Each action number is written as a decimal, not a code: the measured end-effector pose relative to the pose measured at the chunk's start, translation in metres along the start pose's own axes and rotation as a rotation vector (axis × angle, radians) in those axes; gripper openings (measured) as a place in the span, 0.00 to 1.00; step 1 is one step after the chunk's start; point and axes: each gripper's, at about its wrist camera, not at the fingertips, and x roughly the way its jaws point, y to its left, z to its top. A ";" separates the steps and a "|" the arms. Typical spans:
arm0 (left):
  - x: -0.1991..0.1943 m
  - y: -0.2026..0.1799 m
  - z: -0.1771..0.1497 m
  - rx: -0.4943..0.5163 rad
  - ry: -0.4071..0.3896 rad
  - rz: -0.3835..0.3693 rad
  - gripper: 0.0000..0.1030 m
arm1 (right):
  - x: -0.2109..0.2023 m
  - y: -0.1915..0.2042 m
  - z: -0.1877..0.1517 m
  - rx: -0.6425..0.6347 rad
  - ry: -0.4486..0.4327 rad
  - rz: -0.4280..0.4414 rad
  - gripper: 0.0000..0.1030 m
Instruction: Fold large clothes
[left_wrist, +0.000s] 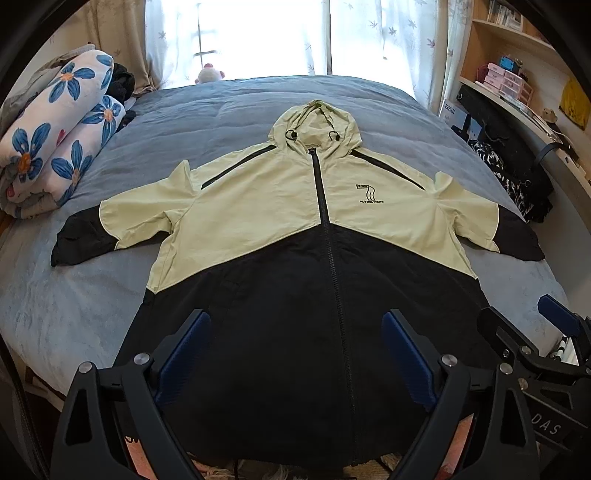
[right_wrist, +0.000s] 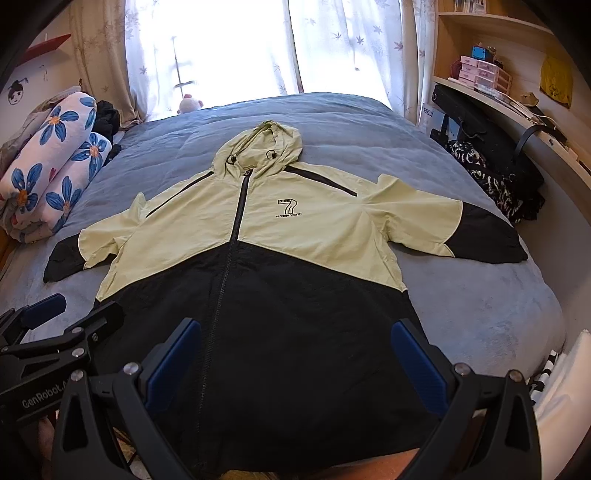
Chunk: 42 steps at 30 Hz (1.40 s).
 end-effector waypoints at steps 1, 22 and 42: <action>0.001 0.000 0.000 -0.002 0.004 -0.001 0.90 | 0.000 0.001 0.000 -0.001 0.002 -0.001 1.00; 0.000 0.002 -0.006 -0.013 -0.002 0.030 0.90 | 0.006 0.005 -0.008 0.001 0.021 0.008 1.00; 0.004 0.007 -0.006 -0.013 -0.006 0.035 0.90 | 0.010 0.010 -0.008 -0.005 0.033 0.009 1.00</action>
